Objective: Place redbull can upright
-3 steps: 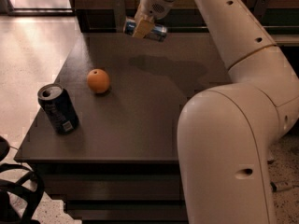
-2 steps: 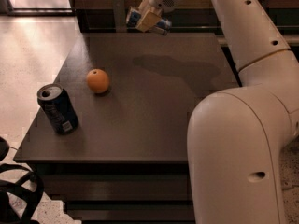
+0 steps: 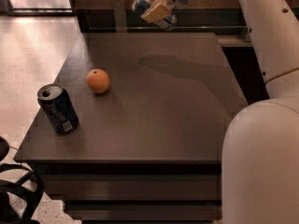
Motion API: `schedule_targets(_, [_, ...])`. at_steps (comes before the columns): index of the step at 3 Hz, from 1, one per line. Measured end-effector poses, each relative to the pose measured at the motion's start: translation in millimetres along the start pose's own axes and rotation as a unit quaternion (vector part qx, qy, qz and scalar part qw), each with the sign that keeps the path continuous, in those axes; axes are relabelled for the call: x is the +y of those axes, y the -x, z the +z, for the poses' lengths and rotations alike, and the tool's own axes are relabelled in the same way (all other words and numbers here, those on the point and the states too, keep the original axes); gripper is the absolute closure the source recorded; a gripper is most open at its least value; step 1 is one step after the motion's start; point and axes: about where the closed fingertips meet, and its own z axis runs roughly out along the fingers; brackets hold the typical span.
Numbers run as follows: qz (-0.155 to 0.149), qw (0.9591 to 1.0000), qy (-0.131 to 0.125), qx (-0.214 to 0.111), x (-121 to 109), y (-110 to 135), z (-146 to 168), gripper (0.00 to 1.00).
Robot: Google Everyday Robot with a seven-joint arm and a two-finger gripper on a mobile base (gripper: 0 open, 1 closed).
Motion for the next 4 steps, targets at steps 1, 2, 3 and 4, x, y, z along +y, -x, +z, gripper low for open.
schedule_targets(1, [0.020, 0.9993, -0.014, -0.027, 7.8, -0.8, -3.3, 1.00])
schedule_targets(2, [0.027, 0.9988, -0.013, -0.038, 10.8, -5.2, 3.1, 1.00])
schedule_targets(3, [0.038, 0.9961, -0.007, -0.079, 12.7, -1.5, 7.2, 1.00])
schedule_targets(4, [0.057, 0.9877, -0.009, -0.145, 18.2, -6.4, 12.1, 1.00])
